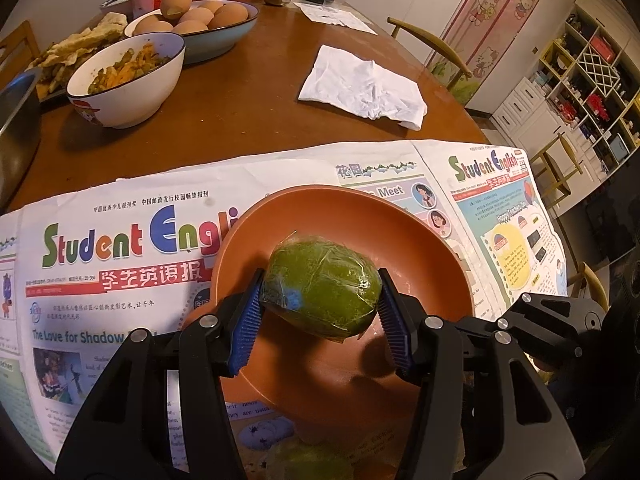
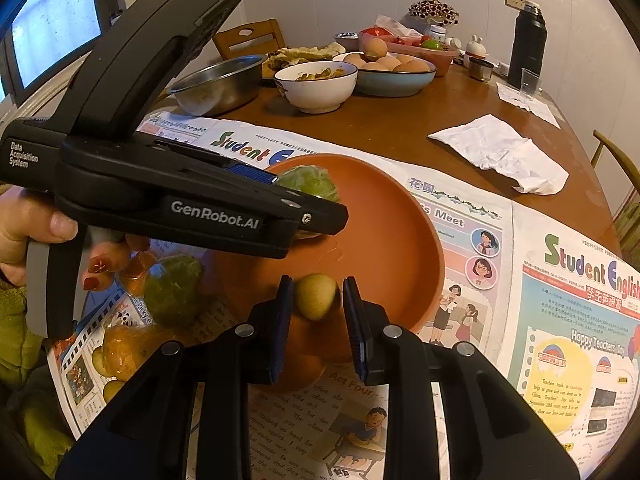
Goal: Organize fruits
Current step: 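Release the yellow fruit from right tool while left tool releases green fruit onto plate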
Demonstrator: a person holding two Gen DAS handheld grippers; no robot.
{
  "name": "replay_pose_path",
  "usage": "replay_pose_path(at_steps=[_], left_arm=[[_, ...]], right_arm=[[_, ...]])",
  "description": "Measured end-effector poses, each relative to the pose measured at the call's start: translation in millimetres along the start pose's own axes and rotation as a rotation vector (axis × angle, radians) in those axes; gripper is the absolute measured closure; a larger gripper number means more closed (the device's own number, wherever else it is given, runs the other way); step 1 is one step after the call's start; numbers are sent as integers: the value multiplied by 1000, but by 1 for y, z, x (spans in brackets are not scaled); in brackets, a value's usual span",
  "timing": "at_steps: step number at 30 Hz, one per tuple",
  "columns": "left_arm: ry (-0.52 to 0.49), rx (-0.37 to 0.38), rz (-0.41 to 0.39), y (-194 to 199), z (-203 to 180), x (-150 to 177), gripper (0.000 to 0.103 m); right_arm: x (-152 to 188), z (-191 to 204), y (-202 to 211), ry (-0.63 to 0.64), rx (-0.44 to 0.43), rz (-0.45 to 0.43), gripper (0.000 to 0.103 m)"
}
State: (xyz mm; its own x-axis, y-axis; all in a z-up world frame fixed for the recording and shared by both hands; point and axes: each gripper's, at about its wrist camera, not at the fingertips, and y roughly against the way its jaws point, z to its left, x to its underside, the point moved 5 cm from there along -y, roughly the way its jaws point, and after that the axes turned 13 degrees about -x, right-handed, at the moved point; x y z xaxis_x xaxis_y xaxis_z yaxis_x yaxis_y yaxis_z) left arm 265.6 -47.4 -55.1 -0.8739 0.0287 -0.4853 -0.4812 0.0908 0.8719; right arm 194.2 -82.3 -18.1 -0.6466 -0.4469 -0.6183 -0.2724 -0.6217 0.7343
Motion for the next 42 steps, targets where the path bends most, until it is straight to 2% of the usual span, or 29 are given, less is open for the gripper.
replay_pose_path(at_steps=[4,17,25,32,34,38,40,42], left_arm=[[2,0,1,-1,0,-1,57],[3,-3,-1,1,-1,-1,57],[11,-5,-38,16,1,-6,56],[26,-17,-72,31,5,-5,51],[32,-23,-83,35,7,-5,48],[43,-35,-97,40,9,-5,43],[48,-38,-104,44,11,-5,40],[47,-38,-111,47,10,-4,38]], right_arm=[[0,1,2,-2,-3,-6,73],[5,10,11,-1,-16,-21,69],[7,12,17,-9,-14,-35,64],[7,13,21,-22,-13,-52,58],[7,13,23,-23,-10,-59,53],[7,15,28,-21,2,-69,51],[6,14,29,-24,7,-74,45],[6,14,31,-28,11,-81,44]])
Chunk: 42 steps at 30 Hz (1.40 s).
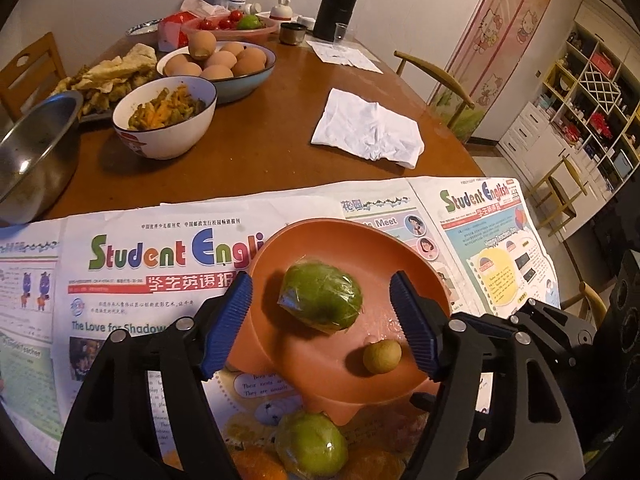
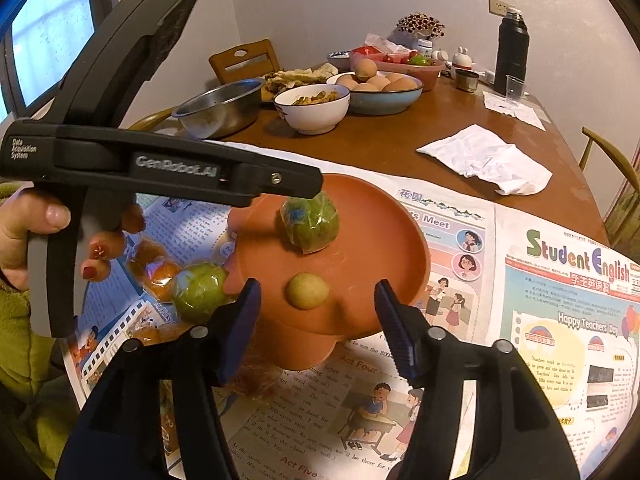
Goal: Organize fruits
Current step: 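Release the yellow fruit from right tool while left tool releases green fruit onto plate, then withdraw both open tools from the plate back toward the fruit row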
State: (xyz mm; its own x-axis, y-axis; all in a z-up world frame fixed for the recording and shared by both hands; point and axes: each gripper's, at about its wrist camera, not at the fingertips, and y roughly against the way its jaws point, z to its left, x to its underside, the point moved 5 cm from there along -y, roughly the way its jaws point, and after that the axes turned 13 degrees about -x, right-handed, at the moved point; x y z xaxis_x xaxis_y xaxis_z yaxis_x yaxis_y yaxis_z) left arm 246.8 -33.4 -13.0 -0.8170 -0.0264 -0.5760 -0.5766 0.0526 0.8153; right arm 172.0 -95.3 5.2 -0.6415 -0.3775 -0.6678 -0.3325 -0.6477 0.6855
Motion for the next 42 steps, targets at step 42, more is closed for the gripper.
replay_pose_path(at_steps=[42], left_arm=[[51,-49,-108,52,16,11,10]], right_arm=[[-1,9,35,-13,48,-85,9]])
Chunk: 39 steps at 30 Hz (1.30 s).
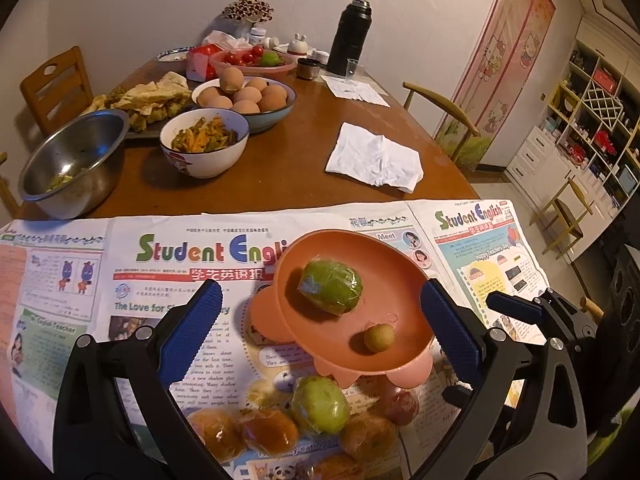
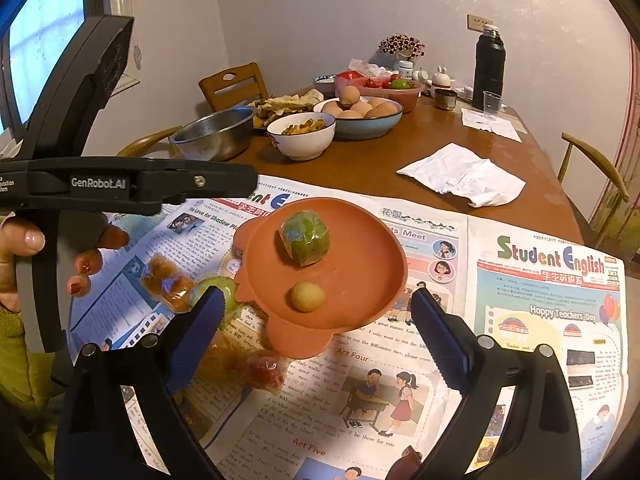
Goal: Organize fruits
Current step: 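Withdraw both open tools from the plate back toward the fruit row, then grasp a brown fruit with left tool while right tool grasps the red bagged fruit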
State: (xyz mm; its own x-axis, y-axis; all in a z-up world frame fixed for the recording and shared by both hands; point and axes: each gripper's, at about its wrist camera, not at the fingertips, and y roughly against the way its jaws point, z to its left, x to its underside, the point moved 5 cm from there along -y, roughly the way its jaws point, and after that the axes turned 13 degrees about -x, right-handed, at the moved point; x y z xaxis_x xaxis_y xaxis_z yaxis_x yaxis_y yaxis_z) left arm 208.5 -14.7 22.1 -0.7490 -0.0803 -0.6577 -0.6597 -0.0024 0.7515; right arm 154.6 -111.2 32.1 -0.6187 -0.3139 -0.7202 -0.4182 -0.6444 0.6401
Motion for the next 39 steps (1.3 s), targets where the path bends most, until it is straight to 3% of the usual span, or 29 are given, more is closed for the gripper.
replay_pose_path(at_steps=[19,39], left_arm=[[-13,-76,-50,41,21,41,10],[-53,-81,12,54,25,113,10]], right_arm=[[14,19,13,34,-21,10,6],[44,34,11,35,-40,53,6]])
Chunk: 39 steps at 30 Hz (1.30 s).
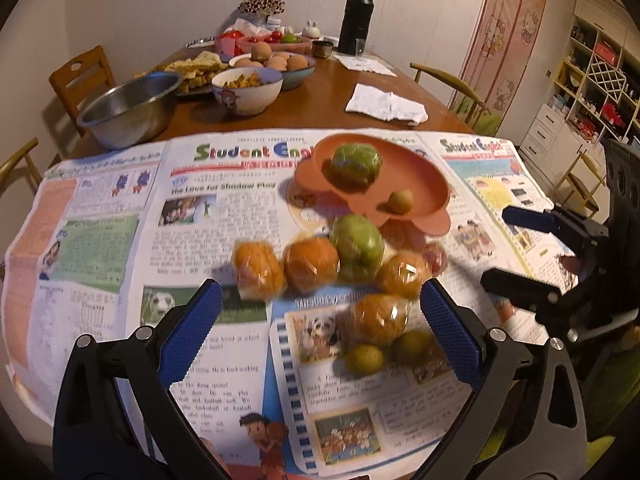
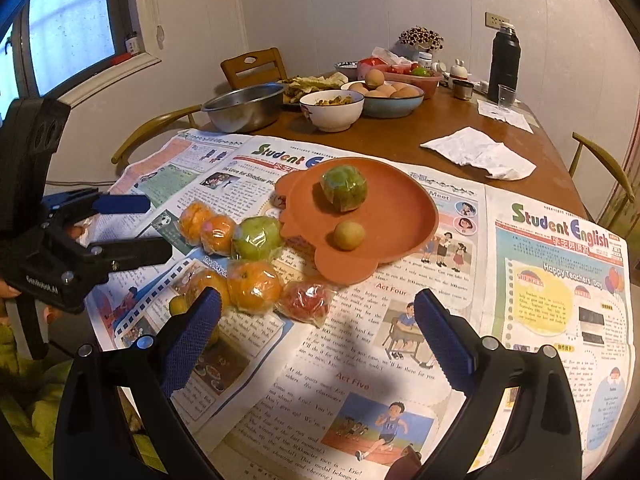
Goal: Organize fruits
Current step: 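Grasp a brown fruit with left tool while right tool grasps the red bagged fruit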
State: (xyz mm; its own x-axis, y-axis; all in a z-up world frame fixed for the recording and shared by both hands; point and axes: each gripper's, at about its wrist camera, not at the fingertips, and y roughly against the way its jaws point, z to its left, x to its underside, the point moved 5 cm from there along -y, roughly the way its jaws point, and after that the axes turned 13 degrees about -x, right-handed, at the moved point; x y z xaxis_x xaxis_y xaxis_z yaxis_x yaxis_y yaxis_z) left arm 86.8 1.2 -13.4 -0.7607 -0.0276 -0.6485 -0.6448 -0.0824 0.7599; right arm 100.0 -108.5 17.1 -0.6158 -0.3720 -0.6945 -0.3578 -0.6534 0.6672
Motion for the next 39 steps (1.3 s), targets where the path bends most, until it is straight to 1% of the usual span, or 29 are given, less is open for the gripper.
replay_pose_path(at_steps=[6,12,15,19,21,22,28,32,34,37,38,39], left_arm=[[-4,1,19,-1,-1,17,10],[-19,7,35,-2,-3,32,18],[-27,15,41,-4,-6,37,25],[-55,33,45,-5,-12,42,40],[-59,40,48,-5,-14,45,41],[-60,42,52,-6,-14,46,45],[-72,57,59,-10,-19,49,54],[-79,73,68,-14,-22,49,66],[-83,79,71,-15,-24,50,69],[-88,85,76,-18,-27,50,70],[-90,87,77,-19,-27,50,72],[-91,93,79,-20,-28,50,73]], right_arm=[[7,1,-3,-4,2,12,6],[12,0,-3,-12,2,17,6],[15,0,-4,-18,5,20,6],[18,0,-4,-21,4,23,6],[19,0,-4,-24,5,24,6],[20,0,-4,-24,5,24,6],[22,-2,-5,-33,13,28,6],[23,-6,-8,-41,19,35,7],[23,-8,-10,-45,28,42,8],[24,-12,-15,-45,37,56,8],[23,-13,-17,-46,37,60,8],[23,-14,-18,-45,39,65,10]])
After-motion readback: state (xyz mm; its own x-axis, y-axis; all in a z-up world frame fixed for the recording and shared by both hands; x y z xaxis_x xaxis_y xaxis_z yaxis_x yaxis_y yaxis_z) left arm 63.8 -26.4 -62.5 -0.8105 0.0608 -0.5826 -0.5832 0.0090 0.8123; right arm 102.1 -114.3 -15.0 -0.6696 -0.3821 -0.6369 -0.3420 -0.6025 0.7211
